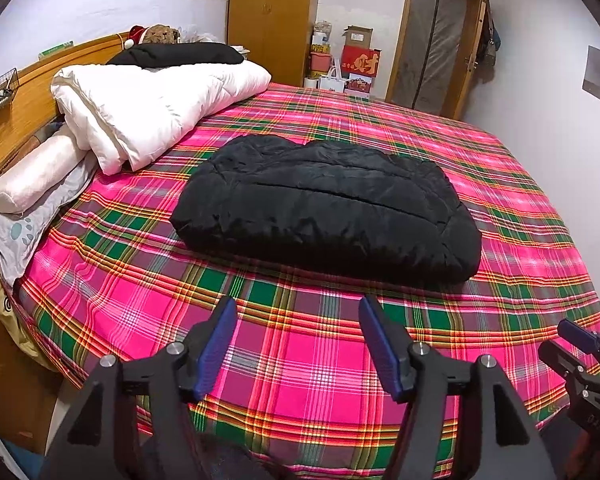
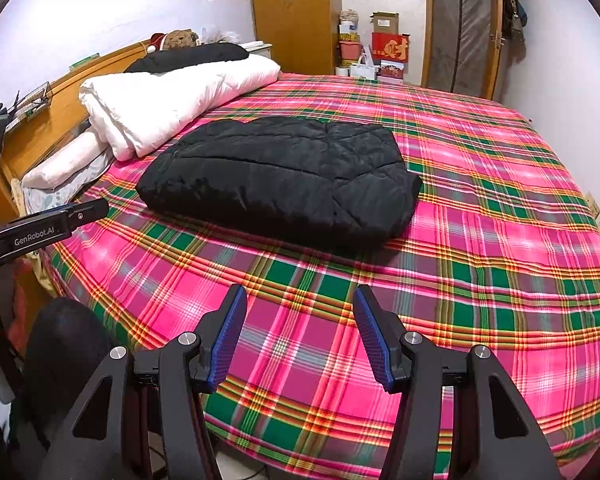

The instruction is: Fold large clothes

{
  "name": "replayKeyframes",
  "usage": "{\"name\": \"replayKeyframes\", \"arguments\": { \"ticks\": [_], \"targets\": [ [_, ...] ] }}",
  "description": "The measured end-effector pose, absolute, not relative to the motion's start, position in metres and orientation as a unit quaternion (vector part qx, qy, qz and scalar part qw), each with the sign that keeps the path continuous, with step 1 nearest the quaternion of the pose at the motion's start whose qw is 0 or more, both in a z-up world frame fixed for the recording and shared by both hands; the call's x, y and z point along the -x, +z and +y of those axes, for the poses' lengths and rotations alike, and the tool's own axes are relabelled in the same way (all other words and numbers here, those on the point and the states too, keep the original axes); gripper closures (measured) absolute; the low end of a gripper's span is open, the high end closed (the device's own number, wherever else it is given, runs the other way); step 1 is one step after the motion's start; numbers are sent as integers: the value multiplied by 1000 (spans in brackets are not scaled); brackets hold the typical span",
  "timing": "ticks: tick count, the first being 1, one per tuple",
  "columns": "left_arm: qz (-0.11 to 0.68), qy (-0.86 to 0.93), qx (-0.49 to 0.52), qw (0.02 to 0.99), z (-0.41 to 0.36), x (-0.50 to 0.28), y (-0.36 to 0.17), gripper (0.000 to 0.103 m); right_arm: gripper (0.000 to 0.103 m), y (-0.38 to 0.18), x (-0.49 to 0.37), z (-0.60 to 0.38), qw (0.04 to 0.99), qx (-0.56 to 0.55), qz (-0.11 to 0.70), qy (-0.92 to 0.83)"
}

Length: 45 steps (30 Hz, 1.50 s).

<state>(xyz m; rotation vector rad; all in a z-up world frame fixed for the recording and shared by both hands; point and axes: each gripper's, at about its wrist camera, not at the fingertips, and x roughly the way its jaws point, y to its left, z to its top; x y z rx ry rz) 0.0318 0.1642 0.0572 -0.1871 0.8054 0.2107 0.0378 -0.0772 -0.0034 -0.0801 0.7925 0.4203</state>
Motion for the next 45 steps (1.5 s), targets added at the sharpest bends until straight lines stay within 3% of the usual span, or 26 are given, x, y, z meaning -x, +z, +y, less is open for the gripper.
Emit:
{"name": "replayKeyframes", "arguments": {
  "ticks": [45],
  "targets": [
    [387,89,117,910,161,-21,66,38,47,-6,-35,-82,900,35,385,201]
  ]
}}
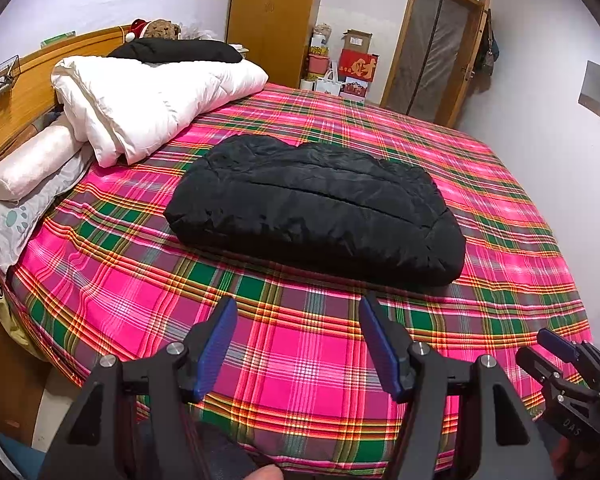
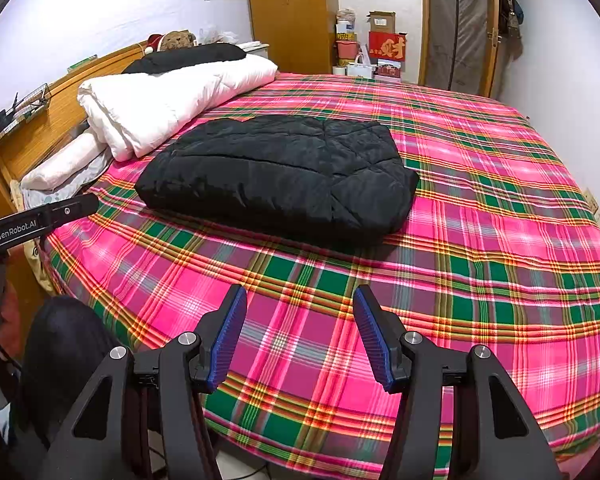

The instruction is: Fold large clothes

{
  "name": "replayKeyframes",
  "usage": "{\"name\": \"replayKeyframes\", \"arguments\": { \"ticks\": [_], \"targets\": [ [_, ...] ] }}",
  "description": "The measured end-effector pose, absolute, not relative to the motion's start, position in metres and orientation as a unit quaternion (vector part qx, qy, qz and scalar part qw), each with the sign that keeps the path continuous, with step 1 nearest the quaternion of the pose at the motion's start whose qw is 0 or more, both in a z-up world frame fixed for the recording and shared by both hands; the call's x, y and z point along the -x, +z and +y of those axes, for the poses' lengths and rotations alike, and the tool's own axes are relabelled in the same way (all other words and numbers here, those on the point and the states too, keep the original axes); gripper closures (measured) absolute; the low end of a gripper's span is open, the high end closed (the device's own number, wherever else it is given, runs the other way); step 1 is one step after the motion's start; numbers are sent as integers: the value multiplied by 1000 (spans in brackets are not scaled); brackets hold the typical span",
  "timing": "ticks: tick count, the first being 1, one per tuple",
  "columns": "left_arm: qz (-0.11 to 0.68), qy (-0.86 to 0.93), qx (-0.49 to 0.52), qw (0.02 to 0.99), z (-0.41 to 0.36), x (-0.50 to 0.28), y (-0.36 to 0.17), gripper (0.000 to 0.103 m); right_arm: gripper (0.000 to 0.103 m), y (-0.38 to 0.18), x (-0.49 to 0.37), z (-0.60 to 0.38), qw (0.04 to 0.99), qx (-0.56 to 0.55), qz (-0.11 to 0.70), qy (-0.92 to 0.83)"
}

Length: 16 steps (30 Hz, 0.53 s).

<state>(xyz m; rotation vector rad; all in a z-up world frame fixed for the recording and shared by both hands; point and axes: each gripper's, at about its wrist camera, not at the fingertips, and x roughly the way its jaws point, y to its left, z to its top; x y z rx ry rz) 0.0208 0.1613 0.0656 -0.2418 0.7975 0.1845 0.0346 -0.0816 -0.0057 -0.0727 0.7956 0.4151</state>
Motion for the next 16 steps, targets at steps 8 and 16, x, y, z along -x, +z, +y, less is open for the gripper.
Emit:
{"name": "replayKeyframes", "arguments": {
  "ticks": [8,16],
  "targets": [
    [385,91,112,912,158,-19,68,38,47,-4,-32,-86,903,31,382,196],
    [380,103,105,913,156,-17,72,38,47,-1,-29,-95,906,23,377,192]
  ]
}}
